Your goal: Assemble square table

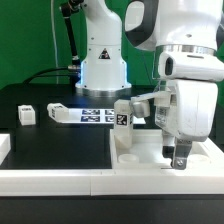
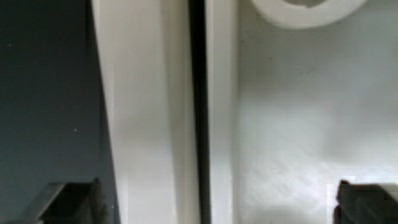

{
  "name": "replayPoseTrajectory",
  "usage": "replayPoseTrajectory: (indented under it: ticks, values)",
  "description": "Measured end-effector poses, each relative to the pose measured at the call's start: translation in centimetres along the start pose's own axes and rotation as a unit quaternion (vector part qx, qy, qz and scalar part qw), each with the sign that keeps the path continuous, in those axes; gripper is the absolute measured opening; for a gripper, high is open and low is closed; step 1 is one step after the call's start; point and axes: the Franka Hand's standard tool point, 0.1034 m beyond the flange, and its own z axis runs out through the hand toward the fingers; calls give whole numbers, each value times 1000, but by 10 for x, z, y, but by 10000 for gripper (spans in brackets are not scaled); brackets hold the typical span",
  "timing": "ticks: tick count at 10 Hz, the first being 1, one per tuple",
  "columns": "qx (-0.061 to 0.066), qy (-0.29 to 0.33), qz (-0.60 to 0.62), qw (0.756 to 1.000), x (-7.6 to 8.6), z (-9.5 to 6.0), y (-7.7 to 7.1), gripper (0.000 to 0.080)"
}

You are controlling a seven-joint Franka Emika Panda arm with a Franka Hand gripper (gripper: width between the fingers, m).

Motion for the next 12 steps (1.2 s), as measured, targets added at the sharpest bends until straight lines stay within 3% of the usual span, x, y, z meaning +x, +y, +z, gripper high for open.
replayPoseTrajectory:
  ticks: [6,9,10,12]
  values:
    - [0,-1,4,1000,-2,-3,1,649]
    - [12,-10,25,1000,-19,-76,2,649]
    - [5,-10,31,999,-27,-96,3,649]
    - [8,-12,36,999,-32,-94,0,649]
